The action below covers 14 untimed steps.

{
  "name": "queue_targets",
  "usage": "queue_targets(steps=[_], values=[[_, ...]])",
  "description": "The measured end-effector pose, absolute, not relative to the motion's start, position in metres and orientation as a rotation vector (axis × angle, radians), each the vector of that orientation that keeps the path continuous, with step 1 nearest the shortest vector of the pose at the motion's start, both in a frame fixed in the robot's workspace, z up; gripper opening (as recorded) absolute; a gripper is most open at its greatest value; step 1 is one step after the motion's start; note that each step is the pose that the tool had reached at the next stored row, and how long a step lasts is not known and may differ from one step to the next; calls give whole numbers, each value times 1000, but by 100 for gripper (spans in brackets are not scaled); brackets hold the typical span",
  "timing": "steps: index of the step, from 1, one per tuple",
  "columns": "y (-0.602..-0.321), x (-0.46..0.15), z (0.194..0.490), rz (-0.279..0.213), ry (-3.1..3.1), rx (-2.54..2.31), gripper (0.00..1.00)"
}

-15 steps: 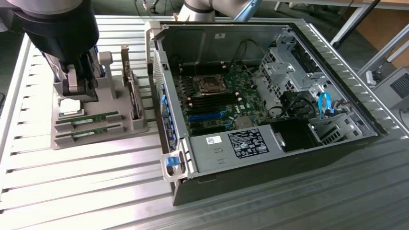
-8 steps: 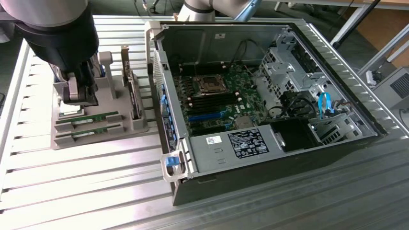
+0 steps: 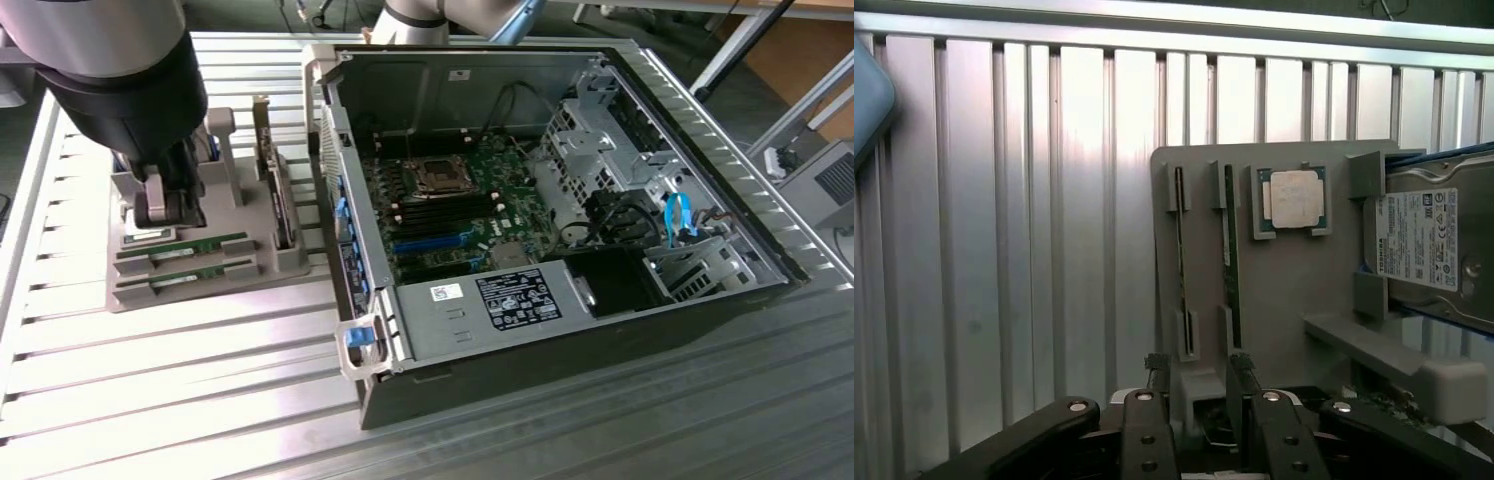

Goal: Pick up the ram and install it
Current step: 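Pick up the ram and move it above insertion slot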

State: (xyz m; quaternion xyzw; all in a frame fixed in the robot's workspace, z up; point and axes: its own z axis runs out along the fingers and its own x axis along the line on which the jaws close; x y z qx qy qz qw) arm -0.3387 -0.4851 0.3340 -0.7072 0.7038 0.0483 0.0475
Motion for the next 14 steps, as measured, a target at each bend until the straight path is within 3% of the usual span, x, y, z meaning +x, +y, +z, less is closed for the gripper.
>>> queue_targets(steps=[7,10,14], values=[[-487,-339,328,161,2140,-2150,35],[-488,-339,325,94,2173,-2184,35],[-488,-339,323,75,2182,-2194,35]])
